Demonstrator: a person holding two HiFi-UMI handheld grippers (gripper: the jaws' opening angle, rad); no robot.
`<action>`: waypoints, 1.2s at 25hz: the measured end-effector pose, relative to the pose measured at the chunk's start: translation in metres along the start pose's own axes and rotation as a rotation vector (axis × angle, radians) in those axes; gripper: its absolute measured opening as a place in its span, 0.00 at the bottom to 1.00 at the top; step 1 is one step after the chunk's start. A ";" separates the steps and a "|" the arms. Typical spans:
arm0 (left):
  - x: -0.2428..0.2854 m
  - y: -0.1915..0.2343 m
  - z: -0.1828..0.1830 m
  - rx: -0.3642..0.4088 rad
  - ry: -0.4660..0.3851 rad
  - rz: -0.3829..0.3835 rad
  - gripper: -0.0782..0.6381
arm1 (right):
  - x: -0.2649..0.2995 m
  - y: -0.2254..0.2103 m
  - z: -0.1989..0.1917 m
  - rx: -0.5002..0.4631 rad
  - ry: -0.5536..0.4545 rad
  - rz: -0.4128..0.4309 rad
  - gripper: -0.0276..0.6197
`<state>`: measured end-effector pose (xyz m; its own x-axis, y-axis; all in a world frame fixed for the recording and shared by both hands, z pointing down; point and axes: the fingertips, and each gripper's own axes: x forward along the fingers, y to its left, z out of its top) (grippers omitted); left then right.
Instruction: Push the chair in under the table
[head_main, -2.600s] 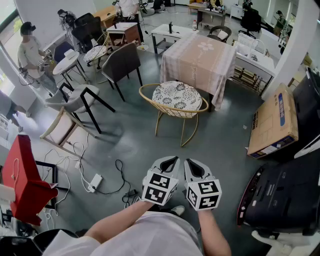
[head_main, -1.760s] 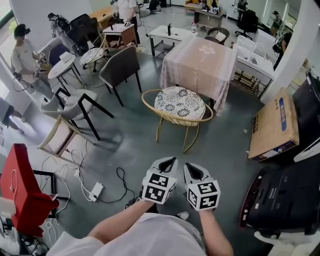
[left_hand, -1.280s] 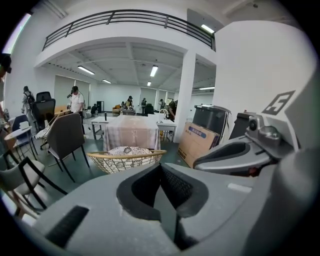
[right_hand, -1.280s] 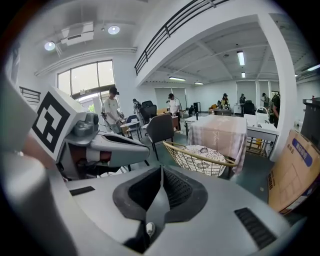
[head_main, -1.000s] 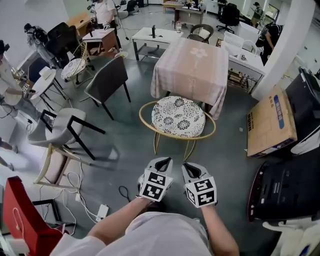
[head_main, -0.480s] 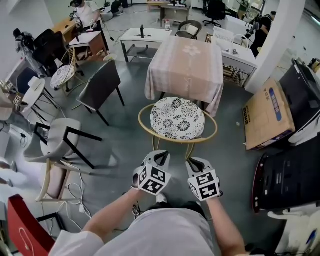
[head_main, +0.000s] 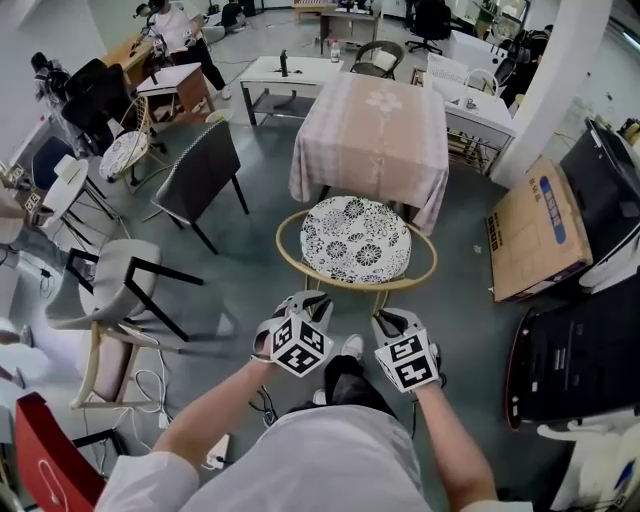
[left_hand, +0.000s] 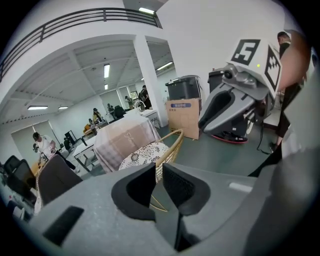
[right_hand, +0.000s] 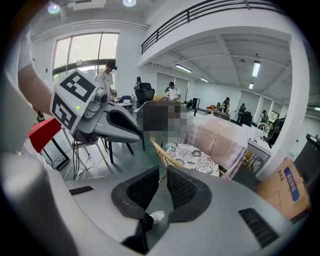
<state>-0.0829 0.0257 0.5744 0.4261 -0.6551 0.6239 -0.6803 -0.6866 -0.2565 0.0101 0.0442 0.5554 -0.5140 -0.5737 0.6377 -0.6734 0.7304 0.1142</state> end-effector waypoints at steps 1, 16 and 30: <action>0.003 0.001 -0.002 0.012 0.010 -0.006 0.16 | 0.003 -0.003 0.000 -0.005 0.008 0.002 0.06; 0.068 0.031 -0.026 0.324 0.153 -0.094 0.26 | 0.056 -0.035 -0.017 -0.327 0.180 0.030 0.18; 0.095 0.030 -0.047 0.533 0.225 -0.212 0.30 | 0.090 -0.068 -0.050 -0.589 0.320 0.081 0.21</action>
<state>-0.0906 -0.0423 0.6611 0.3432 -0.4447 0.8273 -0.1780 -0.8956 -0.4076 0.0359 -0.0390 0.6431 -0.3071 -0.4369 0.8455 -0.1903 0.8987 0.3953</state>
